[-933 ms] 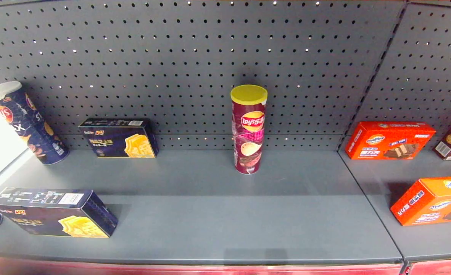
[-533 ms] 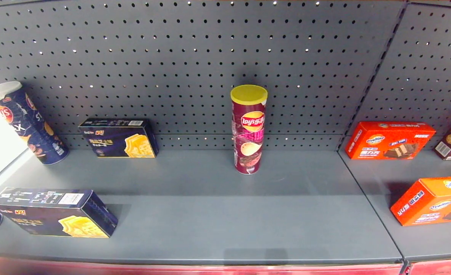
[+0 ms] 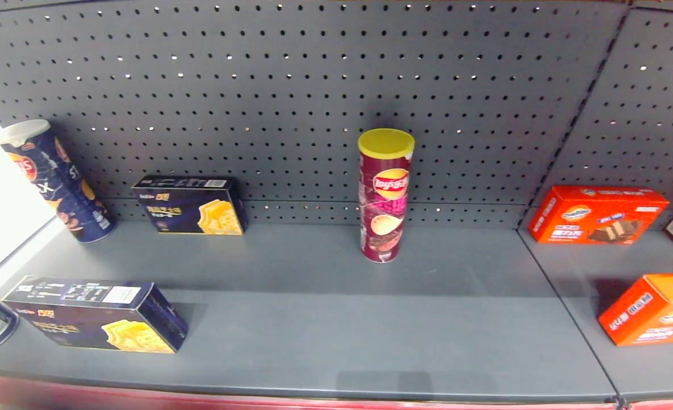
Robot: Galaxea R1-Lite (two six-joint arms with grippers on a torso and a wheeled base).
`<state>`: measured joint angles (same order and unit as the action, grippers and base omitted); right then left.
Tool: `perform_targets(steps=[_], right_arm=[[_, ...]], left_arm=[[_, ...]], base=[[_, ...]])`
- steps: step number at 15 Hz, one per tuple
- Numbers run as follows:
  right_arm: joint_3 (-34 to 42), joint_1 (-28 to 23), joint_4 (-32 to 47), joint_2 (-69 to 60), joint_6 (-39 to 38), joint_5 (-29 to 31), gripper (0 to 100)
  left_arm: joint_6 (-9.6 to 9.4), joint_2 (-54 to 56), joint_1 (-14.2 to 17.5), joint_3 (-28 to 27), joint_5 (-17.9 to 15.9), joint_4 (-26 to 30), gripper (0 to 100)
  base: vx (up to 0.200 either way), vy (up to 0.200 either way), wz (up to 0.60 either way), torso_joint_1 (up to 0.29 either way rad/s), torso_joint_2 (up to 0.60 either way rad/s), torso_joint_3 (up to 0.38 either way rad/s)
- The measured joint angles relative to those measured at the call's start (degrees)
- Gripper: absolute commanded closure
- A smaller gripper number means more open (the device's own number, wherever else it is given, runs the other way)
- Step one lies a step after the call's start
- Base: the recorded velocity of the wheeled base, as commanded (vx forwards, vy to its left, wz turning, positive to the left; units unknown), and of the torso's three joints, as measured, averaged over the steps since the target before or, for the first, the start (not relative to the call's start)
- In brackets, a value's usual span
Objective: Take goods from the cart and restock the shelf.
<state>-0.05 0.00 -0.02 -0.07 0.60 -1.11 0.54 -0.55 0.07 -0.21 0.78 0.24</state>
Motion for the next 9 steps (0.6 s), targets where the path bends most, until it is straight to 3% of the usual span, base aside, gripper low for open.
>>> perform_targets(steps=[9], right_arm=[[-0.02, 0.00, -0.02, 0.00, -0.02, -0.01, 0]], left_arm=[[0.04, 0.00, 0.00, 0.05, 0.15, 0.00, 0]], base=[[0.000, 0.000, 0.60, 0.004, 0.00, 0.001]])
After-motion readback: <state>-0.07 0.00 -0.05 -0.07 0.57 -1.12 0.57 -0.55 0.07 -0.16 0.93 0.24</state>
